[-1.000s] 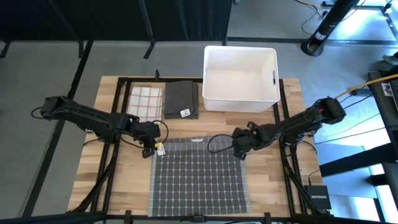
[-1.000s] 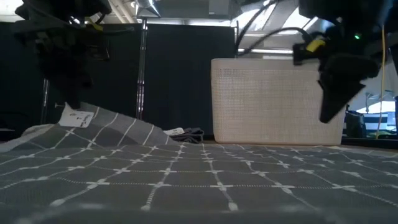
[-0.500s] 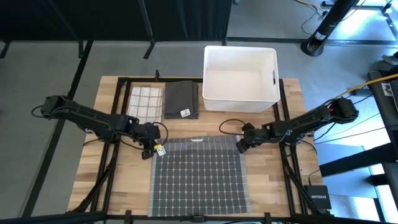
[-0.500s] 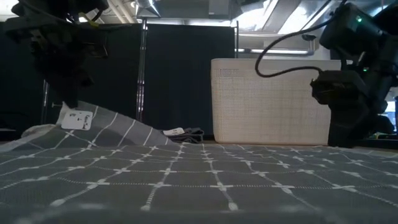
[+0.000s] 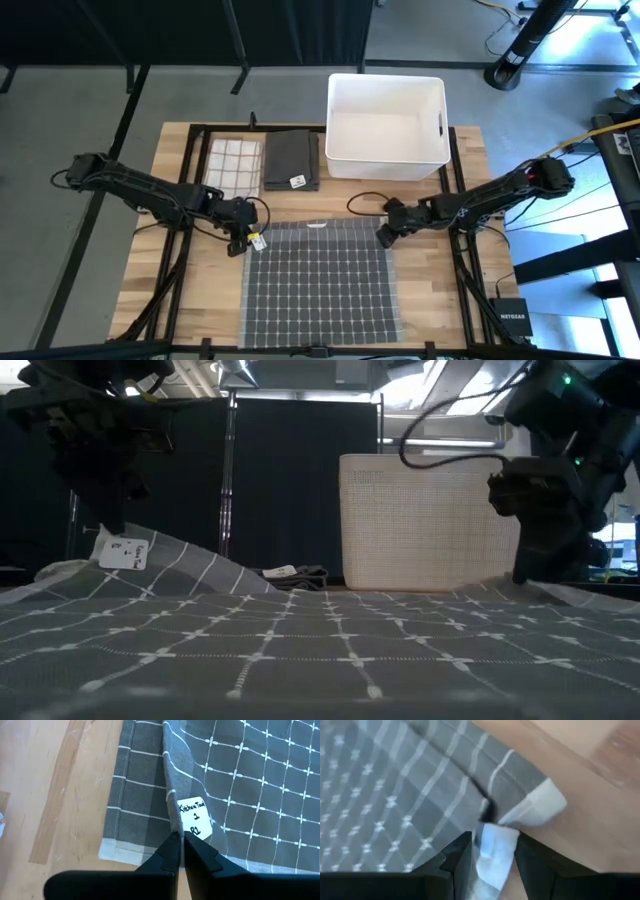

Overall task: Fold towel
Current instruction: Fold the grey patterned towel

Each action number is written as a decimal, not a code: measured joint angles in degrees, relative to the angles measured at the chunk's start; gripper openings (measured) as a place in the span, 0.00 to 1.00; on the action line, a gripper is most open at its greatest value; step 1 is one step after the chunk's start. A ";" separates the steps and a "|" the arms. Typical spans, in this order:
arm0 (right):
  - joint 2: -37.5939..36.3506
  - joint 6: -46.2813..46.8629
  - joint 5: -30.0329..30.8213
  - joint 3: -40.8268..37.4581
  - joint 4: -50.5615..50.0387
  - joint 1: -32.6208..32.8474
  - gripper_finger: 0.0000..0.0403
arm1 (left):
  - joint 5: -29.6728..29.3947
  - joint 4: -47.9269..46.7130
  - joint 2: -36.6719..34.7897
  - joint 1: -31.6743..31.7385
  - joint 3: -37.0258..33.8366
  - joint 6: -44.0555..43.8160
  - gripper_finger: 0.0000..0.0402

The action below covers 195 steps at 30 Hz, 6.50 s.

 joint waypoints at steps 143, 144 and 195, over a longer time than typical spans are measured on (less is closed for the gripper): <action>23.12 -16.45 21.35 18.51 -4.50 13.78 0.49 | -14.64 4.37 10.85 -17.06 -2.48 -18.78 0.32; 24.12 -16.42 20.28 18.51 -4.43 14.29 0.49 | -14.66 4.46 11.99 -17.87 -2.49 -19.67 0.32; 28.19 -25.56 16.65 31.99 -17.00 21.03 0.49 | -11.65 -0.01 18.69 -22.73 0.57 -8.36 0.50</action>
